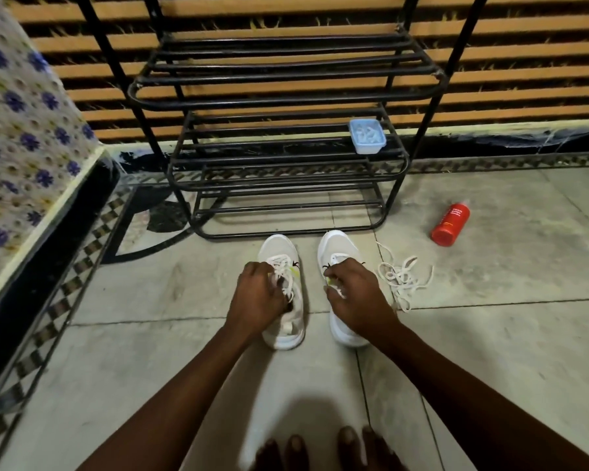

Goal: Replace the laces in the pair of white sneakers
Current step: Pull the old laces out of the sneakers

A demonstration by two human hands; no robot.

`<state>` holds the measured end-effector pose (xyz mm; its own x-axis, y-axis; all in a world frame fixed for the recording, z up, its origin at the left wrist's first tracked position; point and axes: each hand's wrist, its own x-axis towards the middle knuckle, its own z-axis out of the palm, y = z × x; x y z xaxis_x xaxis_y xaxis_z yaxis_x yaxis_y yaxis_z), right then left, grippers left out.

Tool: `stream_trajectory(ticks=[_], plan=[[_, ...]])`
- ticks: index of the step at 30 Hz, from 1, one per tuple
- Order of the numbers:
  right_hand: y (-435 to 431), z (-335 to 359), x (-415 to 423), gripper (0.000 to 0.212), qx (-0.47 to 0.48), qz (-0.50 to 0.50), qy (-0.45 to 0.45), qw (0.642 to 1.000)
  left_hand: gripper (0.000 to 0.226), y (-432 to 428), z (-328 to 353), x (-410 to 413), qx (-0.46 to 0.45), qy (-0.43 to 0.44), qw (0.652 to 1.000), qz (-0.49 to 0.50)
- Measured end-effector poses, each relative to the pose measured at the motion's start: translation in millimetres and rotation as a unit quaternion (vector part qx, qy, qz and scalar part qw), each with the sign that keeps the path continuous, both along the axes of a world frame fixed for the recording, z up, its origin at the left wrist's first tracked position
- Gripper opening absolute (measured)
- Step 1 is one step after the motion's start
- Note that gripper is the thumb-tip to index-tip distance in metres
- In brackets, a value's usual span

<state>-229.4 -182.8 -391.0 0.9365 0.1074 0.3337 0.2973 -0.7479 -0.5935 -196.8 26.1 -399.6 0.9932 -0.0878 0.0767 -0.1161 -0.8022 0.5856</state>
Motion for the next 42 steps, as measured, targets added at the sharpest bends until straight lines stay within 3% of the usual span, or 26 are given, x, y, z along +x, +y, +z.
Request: stream_trajectory(ticks=[6,9,15,23,29,36,39,42], plan=[[33,-15,6,0.025,-0.021,0.031,0.073,0.997,0.011,5,-4,0,0.007,0.021,0.999,-0.027],[43,-22,9,0.029,-0.022,0.011,0.087,0.996,0.011,1,-6,-6,-0.012,0.019,0.999,-0.023],[57,-34,12,0.027,0.012,-0.039,0.074,0.996,0.047,2,-7,-14,-0.051,-0.007,0.997,-0.06],[59,-41,4,0.019,0.044,-0.061,0.027,0.997,0.007,-3,7,21,0.108,-0.032,0.978,-0.174],[63,-41,1,0.013,0.032,-0.053,0.027,0.998,0.013,11,-6,25,0.013,-0.039,0.984,-0.176],[59,-36,0,0.006,0.007,-0.026,0.032,0.999,0.017,13,2,23,-0.159,0.056,0.977,-0.127],[59,-35,1,0.008,0.01,-0.01,0.039,0.999,0.004,13,1,23,-0.158,0.064,0.978,-0.119],[60,-33,0,0.026,0.026,-0.015,0.062,0.998,0.022,7,4,23,-0.099,0.051,0.984,-0.137]])
